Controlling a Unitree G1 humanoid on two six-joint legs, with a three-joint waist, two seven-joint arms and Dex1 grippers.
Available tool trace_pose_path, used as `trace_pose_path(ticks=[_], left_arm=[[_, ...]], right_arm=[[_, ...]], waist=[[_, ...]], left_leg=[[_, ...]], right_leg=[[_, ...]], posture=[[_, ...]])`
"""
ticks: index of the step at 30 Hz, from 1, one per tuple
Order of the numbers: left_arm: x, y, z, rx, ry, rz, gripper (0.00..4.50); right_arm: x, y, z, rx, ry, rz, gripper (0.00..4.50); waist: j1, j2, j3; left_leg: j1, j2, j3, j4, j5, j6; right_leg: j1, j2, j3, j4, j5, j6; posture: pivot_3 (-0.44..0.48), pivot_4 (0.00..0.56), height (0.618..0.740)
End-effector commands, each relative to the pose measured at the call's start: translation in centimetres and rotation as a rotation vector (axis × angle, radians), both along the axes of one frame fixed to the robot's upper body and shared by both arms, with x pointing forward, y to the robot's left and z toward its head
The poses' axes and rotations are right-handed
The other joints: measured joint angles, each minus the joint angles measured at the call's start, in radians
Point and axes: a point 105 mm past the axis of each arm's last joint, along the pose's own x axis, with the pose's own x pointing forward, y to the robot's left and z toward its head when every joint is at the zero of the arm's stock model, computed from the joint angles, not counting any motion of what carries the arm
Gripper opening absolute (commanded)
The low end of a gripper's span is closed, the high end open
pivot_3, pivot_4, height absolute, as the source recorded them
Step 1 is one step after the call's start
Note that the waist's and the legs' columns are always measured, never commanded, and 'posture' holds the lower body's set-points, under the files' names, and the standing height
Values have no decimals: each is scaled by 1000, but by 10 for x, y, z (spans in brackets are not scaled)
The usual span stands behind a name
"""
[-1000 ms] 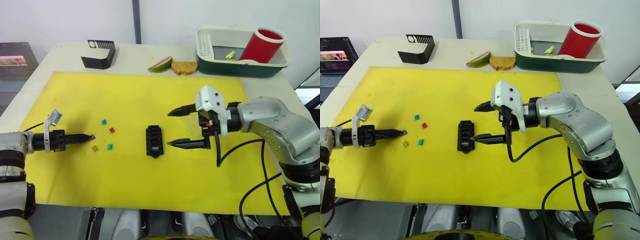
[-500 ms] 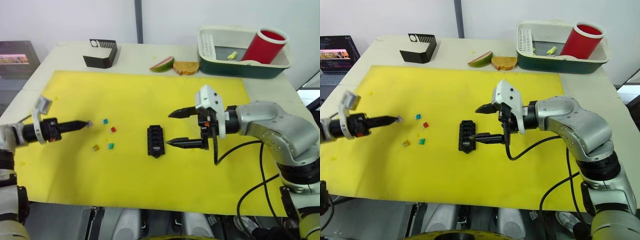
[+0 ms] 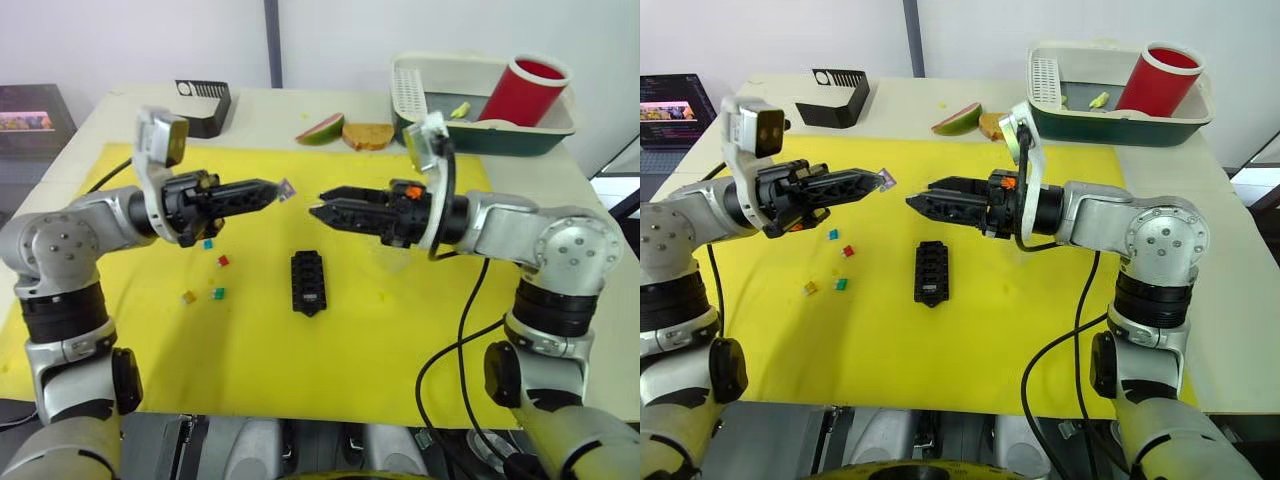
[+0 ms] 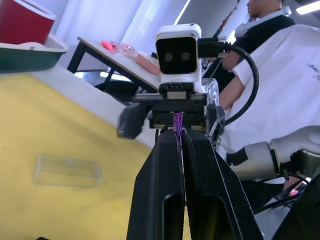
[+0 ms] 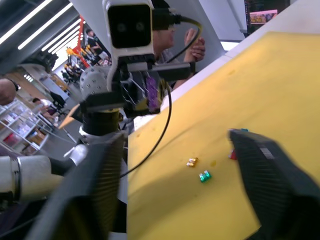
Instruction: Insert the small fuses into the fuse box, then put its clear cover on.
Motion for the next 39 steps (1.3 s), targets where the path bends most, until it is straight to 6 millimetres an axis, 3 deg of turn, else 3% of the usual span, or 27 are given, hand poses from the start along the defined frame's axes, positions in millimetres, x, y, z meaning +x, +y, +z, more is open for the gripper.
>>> trace_pose_path(ticks=[1, 8, 11, 39], left_arm=[[-4, -2, 7, -7, -40, -17, 0], [-4, -3, 4, 4, -40, -23, 0], [-4, -3, 3, 9, -39, -24, 0], [-5, -3, 0, -2, -36, -9, 0]], right_arm=[[-9, 5, 16, 50, -42, 30, 2161], [-12, 10, 18, 64, -33, 30, 2161], [-14, 11, 19, 61, -35, 37, 1354], [-19, 20, 18, 35, -56, 65, 1354]], waist=[[1, 0, 0], [2, 0, 0], [2, 0, 0], [2, 0, 0]], left_leg=[[0, 0, 0, 0, 0, 0], [0, 0, 0, 0, 0, 0], [0, 0, 0, 0, 0, 1], [0, 0, 0, 0, -3, 5]], right_leg=[[0, 0, 0, 0, 0, 0], [0, 1, 0, -1, 0, 0], [0, 1, 0, -1, 0, 0], [0, 1, 0, -2, 0, 0]], posture=[[0, 150, 740], [0, 150, 740], [0, 150, 740], [0, 150, 740]])
